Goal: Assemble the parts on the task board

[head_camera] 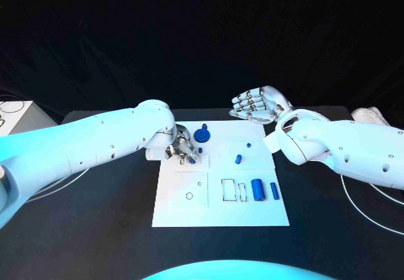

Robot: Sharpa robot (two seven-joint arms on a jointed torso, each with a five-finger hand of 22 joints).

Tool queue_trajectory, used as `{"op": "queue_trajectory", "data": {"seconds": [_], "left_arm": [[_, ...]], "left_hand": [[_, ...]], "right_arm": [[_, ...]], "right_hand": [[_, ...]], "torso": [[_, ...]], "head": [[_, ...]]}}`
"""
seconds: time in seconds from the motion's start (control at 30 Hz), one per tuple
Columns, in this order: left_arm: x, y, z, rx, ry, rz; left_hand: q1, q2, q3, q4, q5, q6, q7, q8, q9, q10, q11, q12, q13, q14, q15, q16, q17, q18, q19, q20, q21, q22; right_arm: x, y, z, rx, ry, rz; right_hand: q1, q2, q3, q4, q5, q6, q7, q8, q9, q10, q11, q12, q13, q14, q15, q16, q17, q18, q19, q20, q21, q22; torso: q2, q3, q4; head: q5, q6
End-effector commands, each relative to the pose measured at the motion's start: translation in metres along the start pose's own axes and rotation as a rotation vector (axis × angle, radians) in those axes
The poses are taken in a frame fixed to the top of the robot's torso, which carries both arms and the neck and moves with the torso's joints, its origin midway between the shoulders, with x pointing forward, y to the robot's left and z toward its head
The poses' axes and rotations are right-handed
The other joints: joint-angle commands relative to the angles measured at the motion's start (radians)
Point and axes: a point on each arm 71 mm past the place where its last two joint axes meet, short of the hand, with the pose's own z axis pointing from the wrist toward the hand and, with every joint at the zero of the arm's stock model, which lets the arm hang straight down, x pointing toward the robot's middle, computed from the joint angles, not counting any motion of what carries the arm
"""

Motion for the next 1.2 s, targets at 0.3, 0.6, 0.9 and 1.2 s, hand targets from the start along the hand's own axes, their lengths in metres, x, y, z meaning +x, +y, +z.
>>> {"op": "queue_trajectory", "data": {"seconds": [0.3, 0.6, 0.9, 1.2], "left_arm": [[0.007, 0.001, 0.004, -0.003, 0.043, 0.014], [0.006, 0.005, 0.004, -0.012, 0.036, 0.013], [0.003, 0.01, 0.004, -0.028, 0.021, 0.02], [0.001, 0.012, -0.002, -0.01, -0.017, -0.003]], "left_hand": [[0.002, 0.005, -0.047, 0.036, -0.001, 0.002, 0.004, -0.007, -0.003, 0.0, 0.008, 0.007, 0.001, 0.073, -0.004, -0.002, 0.183, 0.0, -0.003, -0.001, -0.006, -0.001], [0.004, 0.006, -0.08, 0.063, -0.002, 0.004, 0.005, -0.008, -0.003, 0.0, 0.009, 0.009, 0.001, 0.072, -0.003, -0.002, 0.182, 0.001, -0.003, 0.0, -0.007, -0.002], [0.01, 0.002, -0.152, 0.119, -0.004, 0.007, 0.005, -0.01, -0.004, 0.003, 0.009, 0.012, 0.003, 0.073, -0.003, -0.002, 0.184, 0.0, 0.0, -0.001, -0.007, 0.001], [0.009, -0.002, -0.178, 0.124, -0.011, 0.011, 0.003, -0.009, -0.004, 0.009, 0.007, 0.016, 0.01, 0.077, -0.004, 0.002, 0.192, -0.001, 0.004, -0.001, -0.005, 0.005]], "right_arm": [[0.001, 0.001, 0.0, -0.013, 0.015, -0.005], [0.001, 0.001, 0.0, -0.012, 0.014, -0.006], [0.0, 0.0, -0.001, -0.012, 0.013, -0.006], [-0.001, 0.0, -0.001, -0.013, 0.012, -0.007]], "right_hand": [[-0.004, 0.006, -0.005, 0.0, -0.001, 0.009, 0.04, -0.007, -0.002, 0.008, 0.002, -0.007, 0.0, 0.001, 0.008, -0.007, -0.002, 0.003, -0.006, -0.001, -0.006, -0.002], [-0.004, 0.007, -0.006, -0.001, 0.0, 0.009, 0.04, -0.008, -0.002, 0.008, 0.002, -0.008, 0.0, 0.0, 0.009, -0.009, -0.003, 0.003, -0.01, -0.001, -0.006, -0.005], [-0.004, 0.007, -0.007, -0.001, 0.0, 0.01, 0.041, -0.008, -0.002, 0.009, 0.002, -0.009, 0.0, 0.0, 0.009, -0.01, -0.004, 0.003, -0.013, -0.001, -0.007, -0.006], [-0.005, 0.008, -0.01, -0.001, -0.001, 0.011, 0.041, -0.009, -0.003, 0.01, 0.003, -0.011, 0.0, 0.0, 0.01, -0.013, -0.007, 0.002, -0.018, -0.001, -0.007, -0.01]], "torso": [[0.0, -0.0002, 0.0004], [0.0, -0.0004, 0.0003], [0.0, -0.0007, 0.0003], [-0.001, -0.0019, 0.0004]], "head": [[0.0, 0.002], [0.0, 0.002], [-0.002, 0.001], [-0.004, 0.006]]}}
